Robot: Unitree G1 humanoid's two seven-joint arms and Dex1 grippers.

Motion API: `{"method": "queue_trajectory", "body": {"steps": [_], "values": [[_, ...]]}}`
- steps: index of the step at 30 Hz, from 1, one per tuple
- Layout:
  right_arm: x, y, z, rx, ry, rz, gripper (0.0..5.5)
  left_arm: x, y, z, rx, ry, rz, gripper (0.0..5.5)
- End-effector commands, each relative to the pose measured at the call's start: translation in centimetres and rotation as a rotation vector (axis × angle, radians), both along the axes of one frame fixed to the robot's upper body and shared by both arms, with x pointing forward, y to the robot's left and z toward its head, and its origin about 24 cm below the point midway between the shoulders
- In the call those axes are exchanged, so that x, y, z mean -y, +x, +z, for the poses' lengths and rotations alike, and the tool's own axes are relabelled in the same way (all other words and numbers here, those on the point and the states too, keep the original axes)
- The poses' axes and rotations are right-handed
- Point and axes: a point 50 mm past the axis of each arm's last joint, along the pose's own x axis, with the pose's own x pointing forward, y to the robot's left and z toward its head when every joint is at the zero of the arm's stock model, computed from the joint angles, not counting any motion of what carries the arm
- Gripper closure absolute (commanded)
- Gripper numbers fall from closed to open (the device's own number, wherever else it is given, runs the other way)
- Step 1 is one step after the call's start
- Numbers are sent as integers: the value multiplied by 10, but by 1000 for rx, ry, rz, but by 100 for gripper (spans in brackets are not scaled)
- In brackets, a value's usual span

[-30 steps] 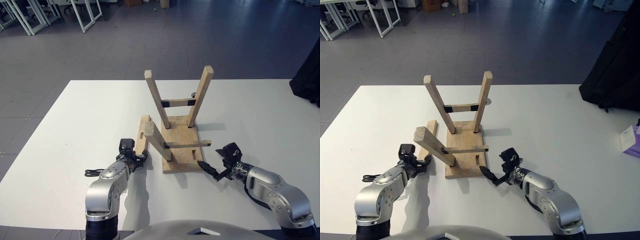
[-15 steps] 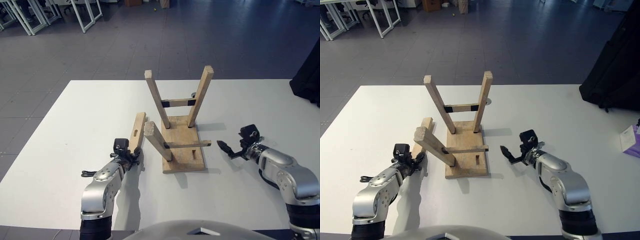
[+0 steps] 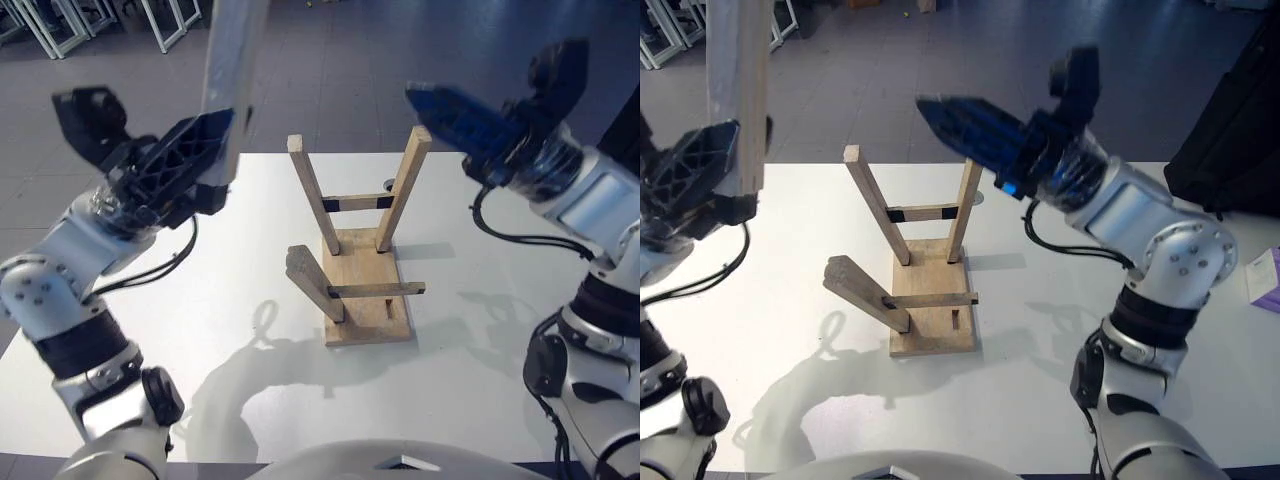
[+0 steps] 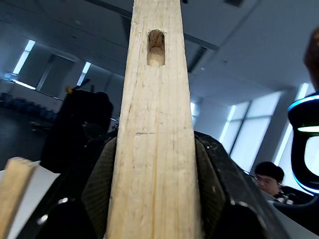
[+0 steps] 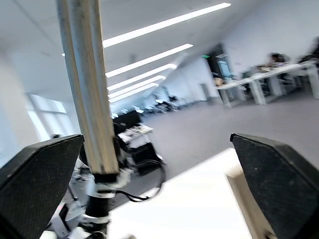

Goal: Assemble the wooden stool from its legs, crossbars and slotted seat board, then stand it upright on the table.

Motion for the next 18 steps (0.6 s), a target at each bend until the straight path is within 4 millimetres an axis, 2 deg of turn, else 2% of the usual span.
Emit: {"method": "queue_trajectory", "body": {"steps": [1, 14, 18], "values": [[-13, 4, 2, -78, 0, 69, 0, 21, 13, 2, -4, 55, -51, 346], [-37, -8, 6, -107, -25, 187, 0, 44, 28, -14, -6, 177, -40, 346], [-41, -8, 2, -124, -41, 189, 67, 49, 27, -19, -8, 195, -66, 346]]}}
